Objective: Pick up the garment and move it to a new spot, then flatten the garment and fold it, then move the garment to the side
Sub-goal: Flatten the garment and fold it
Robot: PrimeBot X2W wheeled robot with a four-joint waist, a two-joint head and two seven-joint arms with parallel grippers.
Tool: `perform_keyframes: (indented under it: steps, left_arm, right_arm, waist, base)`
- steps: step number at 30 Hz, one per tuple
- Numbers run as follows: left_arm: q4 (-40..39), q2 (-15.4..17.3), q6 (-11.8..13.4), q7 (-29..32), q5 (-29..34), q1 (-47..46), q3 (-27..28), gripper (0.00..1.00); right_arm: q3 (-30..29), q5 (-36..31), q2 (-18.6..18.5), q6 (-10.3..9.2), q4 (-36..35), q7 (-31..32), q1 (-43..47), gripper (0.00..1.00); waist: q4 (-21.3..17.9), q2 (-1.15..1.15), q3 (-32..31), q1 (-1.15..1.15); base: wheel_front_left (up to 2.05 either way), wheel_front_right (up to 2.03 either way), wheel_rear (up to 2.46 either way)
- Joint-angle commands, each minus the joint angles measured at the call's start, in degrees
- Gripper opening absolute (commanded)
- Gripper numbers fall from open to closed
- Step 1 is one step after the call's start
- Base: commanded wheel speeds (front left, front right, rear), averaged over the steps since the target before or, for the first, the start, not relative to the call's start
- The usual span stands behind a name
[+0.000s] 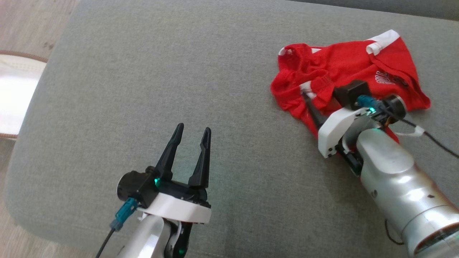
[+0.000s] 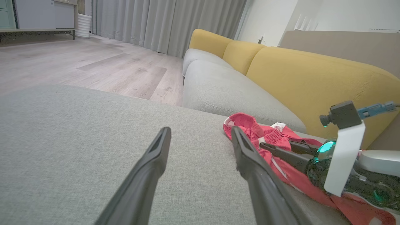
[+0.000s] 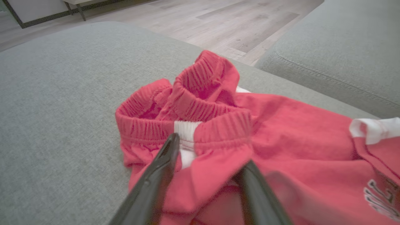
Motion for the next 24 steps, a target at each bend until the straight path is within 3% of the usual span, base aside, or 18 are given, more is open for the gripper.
perform_keyframes:
  steps: [1,8,12,18,24]
  left_arm:
    - [-1.6,0.11,0.29,-0.29,0.09,-1.81,2.1,1.0]
    - [-1.21,0.11,0.04,-0.29,0.78,-1.59,3.02,1.0]
    - [-1.14,0.11,-0.12,-0.29,1.19,-1.24,3.74,1.0]
    - [-1.15,0.11,-0.37,-0.29,1.83,-0.28,5.28,1.0]
    - [-1.25,0.11,-0.77,-0.29,2.48,0.85,6.82,1.0]
  right_arm:
    - [0.33,-0.39,1.29,-0.05,-0.27,-0.87,-1.41,1.0]
    - [-1.88,2.24,2.9,-0.05,2.11,-2.38,-1.91,1.0]
    - [-2.85,3.18,1.72,-0.05,-0.23,-3.28,-1.35,1.0]
    - [-7.99,3.39,-2.14,-0.05,-8.75,-3.63,2.83,1.0]
    - [-16.69,1.29,-4.09,-0.05,-20.52,-3.65,13.06,1.0]
  waist:
    - [-0.47,0.0,-0.2,-0.01]
    - [-3.12,0.0,-1.81,-0.01]
    - [-4.99,0.0,-3.17,-0.01]
    - [-7.92,0.0,-5.35,-0.01]
    - [-10.76,0.0,-6.87,-0.01]
  base:
    - [0.0,0.0,0.0]
    - [0.0,0.0,0.0]
    - [0.0,0.0,0.0]
    - [0.0,0.0,0.0]
    - [0.0,0.0,0.0]
